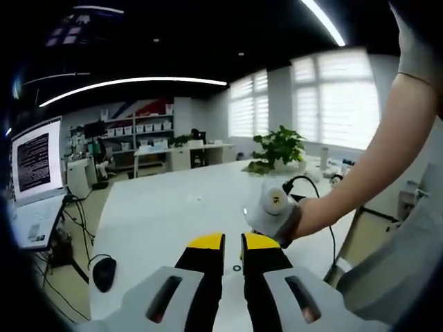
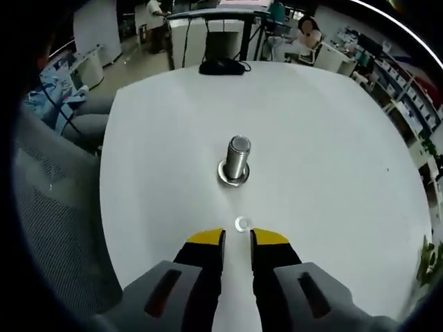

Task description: Place the washer onto the threaded stud by aligning its center hole with the stud, sliding it down to the base, and recovering from edge contact or off-axis alignment until the washer reaches the visible bottom stop.

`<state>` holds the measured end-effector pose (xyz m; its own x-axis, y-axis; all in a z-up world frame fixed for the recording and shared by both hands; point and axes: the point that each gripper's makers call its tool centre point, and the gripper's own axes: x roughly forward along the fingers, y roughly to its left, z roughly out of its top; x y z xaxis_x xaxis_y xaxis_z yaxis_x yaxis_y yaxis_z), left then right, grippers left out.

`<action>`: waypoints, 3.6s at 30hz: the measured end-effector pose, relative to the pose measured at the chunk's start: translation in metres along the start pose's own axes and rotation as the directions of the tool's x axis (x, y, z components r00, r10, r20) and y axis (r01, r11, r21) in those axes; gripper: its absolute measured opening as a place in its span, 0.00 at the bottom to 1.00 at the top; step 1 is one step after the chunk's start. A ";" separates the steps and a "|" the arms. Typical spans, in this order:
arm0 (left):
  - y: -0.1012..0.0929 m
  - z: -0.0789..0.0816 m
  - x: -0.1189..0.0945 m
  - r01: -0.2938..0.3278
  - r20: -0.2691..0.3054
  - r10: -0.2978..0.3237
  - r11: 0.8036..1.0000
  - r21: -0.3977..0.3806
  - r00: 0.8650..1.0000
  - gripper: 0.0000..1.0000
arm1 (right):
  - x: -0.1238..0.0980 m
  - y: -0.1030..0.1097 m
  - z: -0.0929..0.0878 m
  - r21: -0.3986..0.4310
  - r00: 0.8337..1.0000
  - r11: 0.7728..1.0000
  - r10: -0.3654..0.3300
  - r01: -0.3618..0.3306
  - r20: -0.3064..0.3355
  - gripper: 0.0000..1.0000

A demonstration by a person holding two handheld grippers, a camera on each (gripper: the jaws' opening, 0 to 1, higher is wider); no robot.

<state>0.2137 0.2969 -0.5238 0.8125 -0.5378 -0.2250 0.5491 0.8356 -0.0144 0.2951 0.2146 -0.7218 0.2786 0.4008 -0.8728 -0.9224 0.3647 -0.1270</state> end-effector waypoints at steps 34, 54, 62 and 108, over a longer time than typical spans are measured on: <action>0.008 -0.007 0.000 -0.019 -0.024 0.019 1.000 -0.014 1.000 0.07 | 0.030 0.000 0.002 -0.014 1.000 0.999 0.029 -0.029 -0.013 0.08; 0.007 -0.007 0.000 -0.019 -0.029 0.019 1.000 -0.002 0.999 0.06 | 0.009 -0.007 -0.001 0.088 1.000 0.996 0.005 -0.007 0.020 0.04; 0.006 -0.007 0.001 -0.017 -0.030 0.017 1.000 0.000 0.999 0.06 | -0.012 -0.024 0.005 0.130 0.996 0.991 -0.043 0.033 0.075 0.04; 0.000 -0.007 0.001 -0.001 -0.036 0.003 0.999 0.042 0.999 0.06 | -0.048 -0.045 -0.024 0.064 0.992 0.991 -0.121 0.120 0.025 0.06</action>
<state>0.2135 0.2970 -0.5309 0.8063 -0.5311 -0.2604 0.5559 0.8308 0.0272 0.3164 0.1586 -0.6856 0.3952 0.3743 -0.8389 -0.8635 0.4629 -0.2002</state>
